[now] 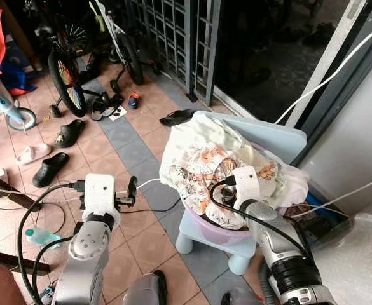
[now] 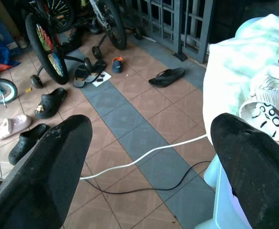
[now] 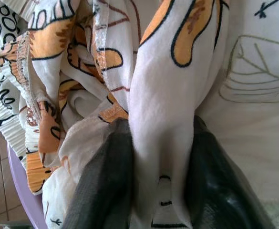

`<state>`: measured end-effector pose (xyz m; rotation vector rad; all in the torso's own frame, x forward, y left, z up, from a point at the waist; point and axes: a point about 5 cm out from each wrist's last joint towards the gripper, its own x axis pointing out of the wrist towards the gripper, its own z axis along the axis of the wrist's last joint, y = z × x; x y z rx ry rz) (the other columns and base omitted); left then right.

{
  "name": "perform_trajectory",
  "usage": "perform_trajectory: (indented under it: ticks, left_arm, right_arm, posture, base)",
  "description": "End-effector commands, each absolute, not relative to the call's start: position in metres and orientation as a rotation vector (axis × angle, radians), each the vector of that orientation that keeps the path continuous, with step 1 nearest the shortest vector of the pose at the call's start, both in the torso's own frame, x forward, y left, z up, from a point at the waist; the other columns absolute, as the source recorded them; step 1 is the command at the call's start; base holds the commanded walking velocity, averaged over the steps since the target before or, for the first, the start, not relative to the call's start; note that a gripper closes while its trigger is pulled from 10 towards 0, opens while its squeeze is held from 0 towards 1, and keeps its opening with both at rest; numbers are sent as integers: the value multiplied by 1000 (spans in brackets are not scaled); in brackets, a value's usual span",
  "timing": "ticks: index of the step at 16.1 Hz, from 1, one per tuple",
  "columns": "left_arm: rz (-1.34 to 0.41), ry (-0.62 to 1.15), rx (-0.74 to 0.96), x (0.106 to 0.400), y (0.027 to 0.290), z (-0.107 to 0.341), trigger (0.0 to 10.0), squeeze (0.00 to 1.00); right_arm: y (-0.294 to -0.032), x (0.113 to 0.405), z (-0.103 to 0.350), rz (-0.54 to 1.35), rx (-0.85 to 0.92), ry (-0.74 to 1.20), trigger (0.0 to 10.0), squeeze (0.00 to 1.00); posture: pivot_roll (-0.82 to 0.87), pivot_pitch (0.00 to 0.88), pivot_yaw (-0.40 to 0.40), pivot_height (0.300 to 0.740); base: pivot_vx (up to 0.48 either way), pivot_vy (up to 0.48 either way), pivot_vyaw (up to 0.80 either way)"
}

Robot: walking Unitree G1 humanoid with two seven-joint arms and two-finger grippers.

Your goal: Clothes washing

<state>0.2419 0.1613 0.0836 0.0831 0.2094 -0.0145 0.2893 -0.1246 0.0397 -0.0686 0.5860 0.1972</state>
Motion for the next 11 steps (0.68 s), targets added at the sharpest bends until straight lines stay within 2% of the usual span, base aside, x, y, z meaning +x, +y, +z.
perform_trajectory:
  ticks: [1,6,8,11]
  left_arm:
    - [-5,211,94,242,164,82,10000,0]
    - [-65,168,87,248,157,85,10000,0]
    - [-186,115,120,246,144,89,10000,0]
    - [-252,69,148,245,138,90,10000,0]
  right_arm:
    - [-122,286,39,210,-52,588,0,0]
    - [-130,293,61,195,30,383,0,0]
    - [-138,287,76,193,30,262,0,0]
    - [-152,275,95,166,-3,98,0,0]
  posture:
    - [23,78,46,740]
    - [14,60,44,740]
    - [6,54,46,740]
    - [-18,20,55,740]
  base:
    - [0,0,0]
    - [0,0,0]
    - [0,0,0]
    - [0,0,0]
